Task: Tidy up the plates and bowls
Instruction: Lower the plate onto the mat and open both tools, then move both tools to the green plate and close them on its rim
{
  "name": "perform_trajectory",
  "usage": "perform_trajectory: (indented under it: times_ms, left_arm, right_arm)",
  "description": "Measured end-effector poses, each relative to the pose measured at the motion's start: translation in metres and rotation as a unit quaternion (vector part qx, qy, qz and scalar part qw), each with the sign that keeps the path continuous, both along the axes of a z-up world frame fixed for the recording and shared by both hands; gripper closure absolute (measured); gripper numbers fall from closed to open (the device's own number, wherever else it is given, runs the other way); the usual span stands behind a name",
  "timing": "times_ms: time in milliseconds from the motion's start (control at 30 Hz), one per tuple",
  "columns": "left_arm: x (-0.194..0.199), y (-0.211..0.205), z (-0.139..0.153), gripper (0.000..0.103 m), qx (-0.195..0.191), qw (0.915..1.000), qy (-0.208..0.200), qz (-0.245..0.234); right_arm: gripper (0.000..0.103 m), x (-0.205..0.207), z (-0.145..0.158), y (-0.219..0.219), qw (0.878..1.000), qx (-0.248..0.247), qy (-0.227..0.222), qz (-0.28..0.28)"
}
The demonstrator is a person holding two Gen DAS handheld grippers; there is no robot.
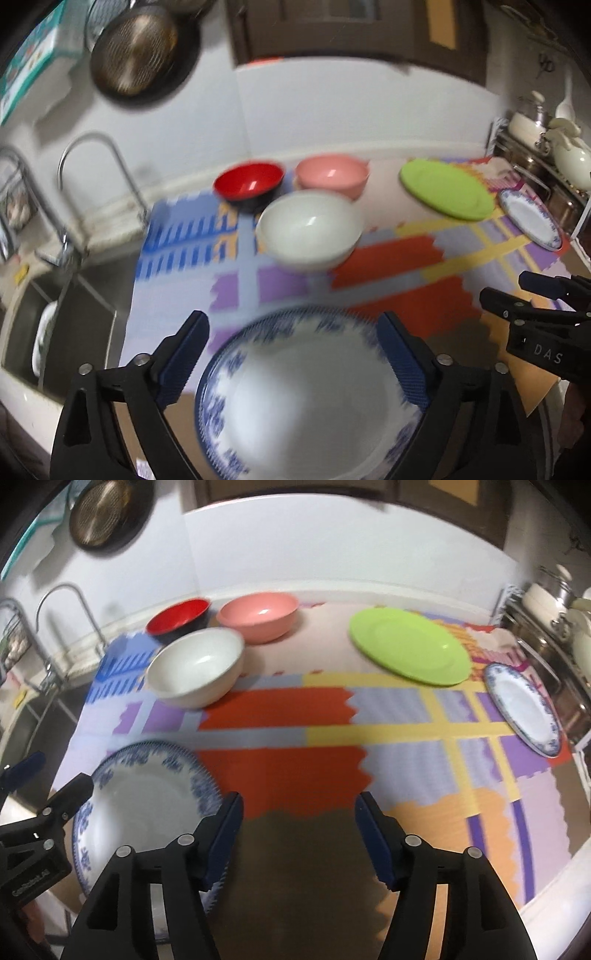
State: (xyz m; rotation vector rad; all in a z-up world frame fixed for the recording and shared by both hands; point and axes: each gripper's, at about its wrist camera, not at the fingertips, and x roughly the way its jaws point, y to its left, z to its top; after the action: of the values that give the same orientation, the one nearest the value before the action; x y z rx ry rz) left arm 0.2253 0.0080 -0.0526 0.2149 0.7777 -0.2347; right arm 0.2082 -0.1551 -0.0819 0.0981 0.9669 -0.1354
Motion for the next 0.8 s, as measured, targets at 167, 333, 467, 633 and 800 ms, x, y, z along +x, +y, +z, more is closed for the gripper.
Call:
perform_trajectory:
  times_ms: [167, 333, 467, 633, 800]
  left_arm:
    - [0.012, -0.034, 0.02, 0.006, -0.005, 0.9993, -0.03, -0.02]
    - [0.029, -0.072, 0.034, 0.005, -0.001, 0.9979, -0.057, -0.032]
    - [0.045, -0.098, 0.041, 0.005, -0.012, 0.9977, -0.053, -0.041]
    - [0.064, -0.131, 0.05, 0.005, -0.009, 0.9969, -0.062, -0.048]
    - [0.087, -0.158, 0.053, 0.005, -0.011, 0.9973, -0.048, -0.055]
  right_arm:
    - [0.038, 0.001, 0.018, -0.032, 0.999, -0.006, -0.024, -0.019]
    - [0.038, 0.007, 0.033, -0.065, 0.998, -0.013, -0.042, -0.034]
    - [0.038, 0.015, 0.044, -0.094, 0.997, -0.028, -0.056, -0.047]
    - [0.038, 0.03, 0.053, -0.127, 0.995, -0.042, -0.068, -0.052]
    - [0.038, 0.048, 0.061, -0.158, 0.994, -0.059, -0.075, -0.057]
